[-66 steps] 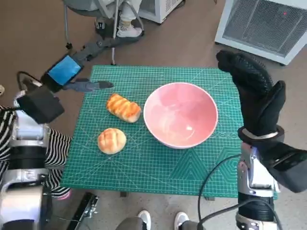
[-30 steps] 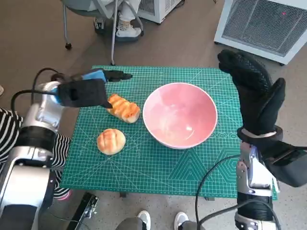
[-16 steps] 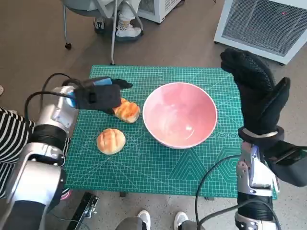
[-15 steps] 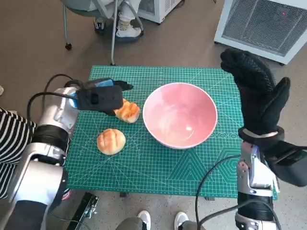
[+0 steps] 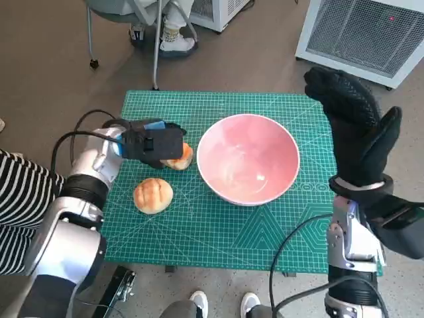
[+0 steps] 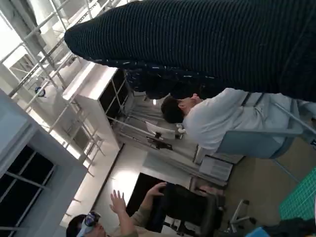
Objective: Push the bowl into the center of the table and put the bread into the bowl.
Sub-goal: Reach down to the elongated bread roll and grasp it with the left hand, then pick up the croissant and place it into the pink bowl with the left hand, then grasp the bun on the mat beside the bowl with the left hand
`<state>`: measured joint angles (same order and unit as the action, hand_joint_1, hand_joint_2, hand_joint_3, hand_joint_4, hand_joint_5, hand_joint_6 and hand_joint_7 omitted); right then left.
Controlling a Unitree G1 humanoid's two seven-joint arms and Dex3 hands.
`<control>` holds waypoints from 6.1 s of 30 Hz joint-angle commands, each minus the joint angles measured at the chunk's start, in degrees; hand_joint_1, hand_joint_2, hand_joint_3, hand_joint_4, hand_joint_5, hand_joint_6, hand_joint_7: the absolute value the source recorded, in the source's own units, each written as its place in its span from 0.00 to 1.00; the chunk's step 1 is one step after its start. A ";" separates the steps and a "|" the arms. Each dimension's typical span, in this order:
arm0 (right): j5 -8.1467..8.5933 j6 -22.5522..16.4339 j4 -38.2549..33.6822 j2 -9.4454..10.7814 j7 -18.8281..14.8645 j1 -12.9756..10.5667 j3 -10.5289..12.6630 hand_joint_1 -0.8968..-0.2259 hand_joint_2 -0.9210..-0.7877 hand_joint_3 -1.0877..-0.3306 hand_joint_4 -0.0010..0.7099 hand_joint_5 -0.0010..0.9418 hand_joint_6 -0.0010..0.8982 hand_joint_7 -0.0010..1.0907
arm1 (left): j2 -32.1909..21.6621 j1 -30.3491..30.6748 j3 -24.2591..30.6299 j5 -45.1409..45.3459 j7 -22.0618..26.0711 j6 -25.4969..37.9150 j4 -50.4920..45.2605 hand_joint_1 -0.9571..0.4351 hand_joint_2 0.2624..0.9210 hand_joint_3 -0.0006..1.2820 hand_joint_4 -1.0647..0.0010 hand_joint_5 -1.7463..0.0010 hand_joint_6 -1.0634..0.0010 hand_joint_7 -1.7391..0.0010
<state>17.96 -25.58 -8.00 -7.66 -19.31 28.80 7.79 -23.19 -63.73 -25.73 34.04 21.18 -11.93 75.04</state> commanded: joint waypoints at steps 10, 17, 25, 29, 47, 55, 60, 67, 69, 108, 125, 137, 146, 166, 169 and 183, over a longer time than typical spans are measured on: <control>0.06 0.77 1.05 -0.41 -0.52 -1.94 0.14 0.35 0.00 0.50 0.29 0.00 0.16 0.34 | 2.60 2.75 -2.24 2.40 -6.91 -0.17 1.67 0.70 0.89 0.02 0.59 0.97 0.51 0.97; 0.01 0.48 1.12 -0.58 -0.51 -2.13 0.31 0.36 0.00 0.50 0.29 0.00 0.15 0.34 | 2.32 3.57 -3.67 3.79 -10.06 -1.57 2.09 0.71 0.96 0.02 0.34 0.96 0.34 0.94; -0.35 0.16 1.10 -0.60 -0.30 -2.32 0.41 0.35 0.00 0.50 0.30 0.01 0.16 0.35 | 1.20 2.96 -4.27 4.83 -12.95 -3.13 1.96 0.64 1.00 0.12 0.37 0.50 0.51 0.25; -0.65 0.03 1.06 -0.55 -0.07 -2.41 0.40 0.34 0.00 0.50 0.30 0.01 0.16 0.35 | 0.24 2.28 -3.53 4.19 -14.47 -4.38 1.53 0.68 1.00 0.11 0.39 0.37 0.51 0.24; -0.77 0.24 0.97 -0.54 0.15 -2.35 0.48 0.34 0.00 0.50 0.30 0.00 0.16 0.35 | -2.46 -0.82 1.08 0.84 -17.04 -9.27 -1.04 0.69 1.00 0.07 0.36 0.31 0.45 0.33; -0.89 0.11 1.59 -0.25 0.25 -2.55 0.17 0.34 0.00 0.50 0.30 0.00 0.16 0.35 | -4.88 1.05 12.70 -9.46 -20.40 -19.51 -25.64 0.69 1.00 0.05 0.32 0.34 0.42 0.33; -0.84 -0.27 1.34 -0.37 -0.02 -2.54 0.24 0.35 0.00 0.49 0.30 0.00 0.15 0.35 | -2.83 5.68 13.68 -10.94 -19.99 -20.90 -35.69 0.69 1.00 0.04 0.31 0.37 0.42 0.31; -0.86 -0.74 1.33 -0.45 -0.16 -2.88 0.25 0.34 0.00 0.49 0.30 0.00 0.15 0.35 | -1.88 8.96 11.36 -11.66 -15.27 -23.23 -40.31 0.69 1.00 0.04 0.30 0.41 0.42 0.29; -0.95 -0.83 1.43 -0.48 -0.10 -3.03 0.24 0.34 0.00 0.49 0.30 0.00 0.14 0.35 | -1.69 9.51 10.84 -11.62 -14.04 -23.22 -41.03 0.69 1.00 0.04 0.30 0.41 0.42 0.28; -2.14 0.92 5.18 -0.26 2.68 -6.41 0.08 0.33 0.00 0.47 0.30 0.00 0.13 0.35 | -0.60 13.33 6.10 -11.75 3.27 -22.52 -39.91 0.12 1.00 0.13 0.99 1.00 0.89 0.97; -2.02 0.91 5.00 1.08 2.67 -6.37 -0.82 0.31 0.00 0.47 0.30 0.00 0.13 0.36 | -14.19 22.42 18.40 -28.11 16.79 -18.02 -54.09 0.18 0.99 0.02 0.90 0.99 0.74 0.96; -1.19 0.86 3.60 1.45 1.67 -5.31 -1.05 0.29 0.00 0.48 0.29 0.00 0.13 0.36 | -23.98 30.91 23.18 -27.01 20.88 -8.36 -64.92 0.24 0.89 0.00 0.87 0.99 0.71 0.95; -0.61 0.61 2.01 1.55 0.71 -4.46 -1.03 0.28 0.00 0.47 0.29 0.00 0.13 0.36 | -26.24 34.13 23.32 -28.20 24.44 -2.72 -69.66 0.27 0.80 0.00 0.86 1.00 0.69 0.96; 0.55 0.68 0.23 1.36 -1.69 -3.71 -1.16 0.29 0.00 0.48 0.30 0.00 0.13 0.36 | -23.19 32.91 17.10 -25.72 29.70 4.11 -65.89 0.48 0.69 0.00 0.84 1.00 0.63 0.98; 0.61 0.89 0.55 1.12 -1.91 -3.90 -0.99 0.29 0.00 0.48 0.29 0.00 0.12 0.36 | -22.18 32.51 15.79 -24.80 29.53 3.37 -63.45 0.50 0.69 0.00 0.84 1.00 0.63 0.98; 0.46 1.51 2.20 0.44 -1.76 -5.17 -0.28 0.28 0.00 0.48 0.29 0.00 0.12 0.37 | -17.84 29.76 9.01 -16.77 26.83 -0.33 -51.58 0.68 0.71 0.01 0.76 0.98 0.60 0.98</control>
<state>17.99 -25.02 -6.01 -6.65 -20.84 25.30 7.09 -41.71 -32.52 -15.18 14.68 49.00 -11.43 21.87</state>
